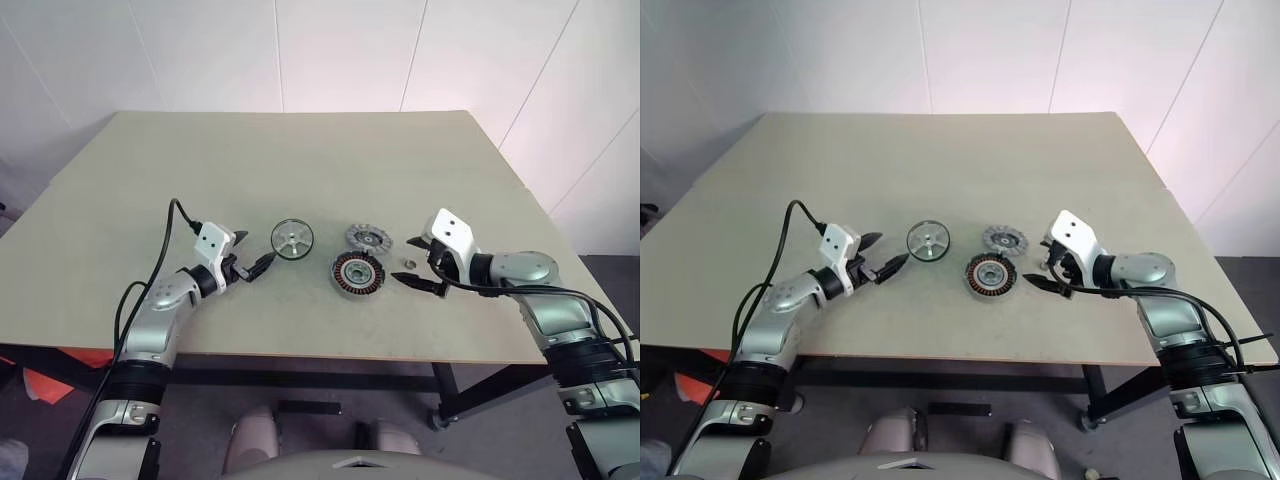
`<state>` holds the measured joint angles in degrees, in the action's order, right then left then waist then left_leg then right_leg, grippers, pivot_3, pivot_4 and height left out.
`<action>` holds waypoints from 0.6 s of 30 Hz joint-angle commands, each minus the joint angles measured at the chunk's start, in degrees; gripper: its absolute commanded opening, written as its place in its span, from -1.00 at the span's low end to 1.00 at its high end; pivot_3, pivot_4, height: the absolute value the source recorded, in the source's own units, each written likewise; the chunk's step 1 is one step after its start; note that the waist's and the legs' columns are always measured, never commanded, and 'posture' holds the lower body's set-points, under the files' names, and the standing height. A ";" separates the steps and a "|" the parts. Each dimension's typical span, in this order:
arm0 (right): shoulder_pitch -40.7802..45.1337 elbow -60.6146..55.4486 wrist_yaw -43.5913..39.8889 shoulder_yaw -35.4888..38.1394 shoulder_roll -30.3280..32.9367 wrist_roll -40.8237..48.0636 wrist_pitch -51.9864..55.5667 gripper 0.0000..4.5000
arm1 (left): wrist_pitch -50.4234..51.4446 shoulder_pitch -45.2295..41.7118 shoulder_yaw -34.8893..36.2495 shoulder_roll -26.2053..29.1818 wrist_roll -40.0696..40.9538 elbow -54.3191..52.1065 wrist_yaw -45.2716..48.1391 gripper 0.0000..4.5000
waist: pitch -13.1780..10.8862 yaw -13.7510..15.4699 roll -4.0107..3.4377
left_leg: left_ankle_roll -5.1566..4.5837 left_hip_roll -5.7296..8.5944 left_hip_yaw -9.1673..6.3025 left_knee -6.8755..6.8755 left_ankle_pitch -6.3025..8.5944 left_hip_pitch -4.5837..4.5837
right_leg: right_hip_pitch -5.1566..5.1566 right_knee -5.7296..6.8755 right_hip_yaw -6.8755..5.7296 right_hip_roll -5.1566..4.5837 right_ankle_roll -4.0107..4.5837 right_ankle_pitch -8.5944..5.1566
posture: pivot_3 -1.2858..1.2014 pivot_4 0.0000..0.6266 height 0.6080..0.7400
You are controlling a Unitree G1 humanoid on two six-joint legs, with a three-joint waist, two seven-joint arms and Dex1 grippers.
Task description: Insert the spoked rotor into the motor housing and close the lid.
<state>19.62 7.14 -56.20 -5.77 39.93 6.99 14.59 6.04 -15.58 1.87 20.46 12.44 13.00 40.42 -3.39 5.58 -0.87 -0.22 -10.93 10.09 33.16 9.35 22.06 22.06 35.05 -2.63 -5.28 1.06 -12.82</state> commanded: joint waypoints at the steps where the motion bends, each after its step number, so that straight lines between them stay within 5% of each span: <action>1: 1.25 -0.94 -0.35 0.70 0.65 -0.02 -1.16 0.90 | -0.74 -0.90 0.76 0.88 0.49 -1.93 0.02 0.99 | 0.00 0.01 0.00 | 0.00 0.00 0.00 0.00 0.00 0.00 | 0.00 0.00 0.00 0.00 0.00 0.00 | 0.03 -1.00 1.00; 11: 1.43 -2.95 -1.60 0.37 1.36 -0.16 -1.49 0.90 | -0.78 -1.69 0.42 0.77 0.46 -1.30 0.20 0.99 | 0.00 0.00 0.00 | 0.00 0.00 0.00 0.00 0.00 0.00 | 0.00 0.00 0.00 0.00 0.00 0.00 | 0.03 -1.00 1.00; 18: 0.87 -5.19 -7.14 -4.76 9.17 -7.69 -10.51 0.90 | -0.81 -2.20 0.38 0.77 0.42 -0.86 0.34 0.99 | -0.01 0.12 0.01 | -0.01 0.01 0.00 0.00 0.01 0.00 | -0.03 -0.03 0.00 -0.01 -0.01 0.00 | 0.03 -1.00 1.00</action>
<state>19.57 5.10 -61.70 -10.26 47.63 0.44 7.19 6.05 -16.24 1.86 20.77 12.44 13.17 40.65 -3.39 5.70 -0.87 -0.23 -10.93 10.09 33.16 9.36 22.06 22.03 35.00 -2.63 -5.29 1.06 -12.82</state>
